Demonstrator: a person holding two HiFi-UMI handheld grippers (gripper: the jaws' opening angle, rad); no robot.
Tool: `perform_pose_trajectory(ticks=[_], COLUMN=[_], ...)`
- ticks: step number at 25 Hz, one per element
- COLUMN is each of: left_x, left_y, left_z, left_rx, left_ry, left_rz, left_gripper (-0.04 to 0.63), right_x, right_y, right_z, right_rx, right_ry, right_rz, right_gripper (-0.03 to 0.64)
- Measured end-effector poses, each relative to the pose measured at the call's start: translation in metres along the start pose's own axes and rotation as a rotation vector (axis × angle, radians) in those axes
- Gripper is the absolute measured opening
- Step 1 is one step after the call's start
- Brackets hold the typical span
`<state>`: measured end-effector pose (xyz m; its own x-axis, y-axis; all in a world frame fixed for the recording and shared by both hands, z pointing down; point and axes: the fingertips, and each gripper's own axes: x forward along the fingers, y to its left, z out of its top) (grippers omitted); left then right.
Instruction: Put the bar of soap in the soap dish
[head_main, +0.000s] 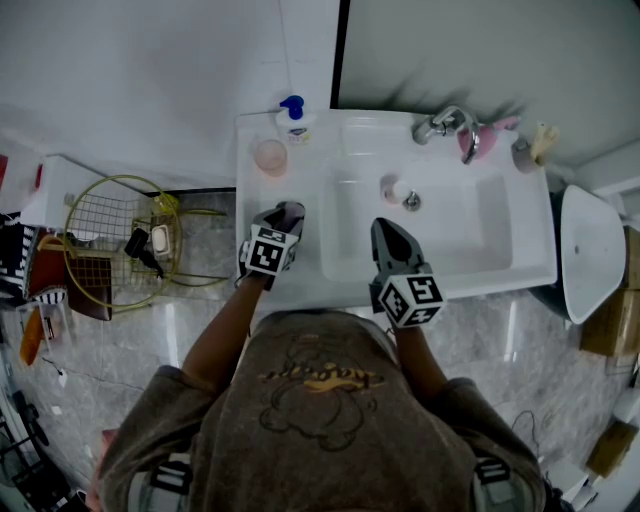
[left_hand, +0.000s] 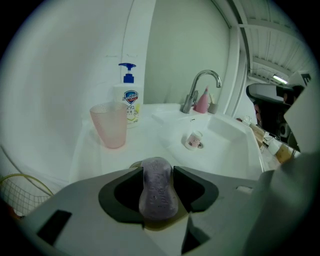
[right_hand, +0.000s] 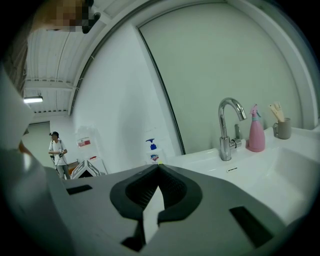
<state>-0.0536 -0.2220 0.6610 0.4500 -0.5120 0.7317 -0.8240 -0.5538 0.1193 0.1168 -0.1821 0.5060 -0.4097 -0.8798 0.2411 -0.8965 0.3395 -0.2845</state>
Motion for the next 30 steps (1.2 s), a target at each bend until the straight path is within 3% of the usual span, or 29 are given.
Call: perform_pose_trajectory(ticks=[6, 19, 25, 30], left_x=[-0.02, -0.124, -0.176, -0.206], left_y=[0.005, -0.009, -0.015, -0.013], left_z=[0.028, 0.123, 0.137, 0.129], left_rx=[-0.022, 0.035, 0.041, -0.01], left_ry=[-0.091, -0.414, -0.528, -0.606], left_rz=[0.002, -0.018, -0.017, 0.013], left_gripper=[0.179, 0.179, 0.179, 0.179], right_x=[0.0, 0.006, 0.007, 0.006], right_y=[0.004, 0.029, 0.042, 0.047], right_z=[0.001, 0.009, 0.015, 0.019], right_rx=[-0.004, -0.046, -0.067, -0.078], right_ry=[-0.001, -0.001, -0.002, -0.006], right_rz=[0.008, 0.069, 0.099, 0.11], right_gripper=[0.002, 0.002, 0.002, 0.002])
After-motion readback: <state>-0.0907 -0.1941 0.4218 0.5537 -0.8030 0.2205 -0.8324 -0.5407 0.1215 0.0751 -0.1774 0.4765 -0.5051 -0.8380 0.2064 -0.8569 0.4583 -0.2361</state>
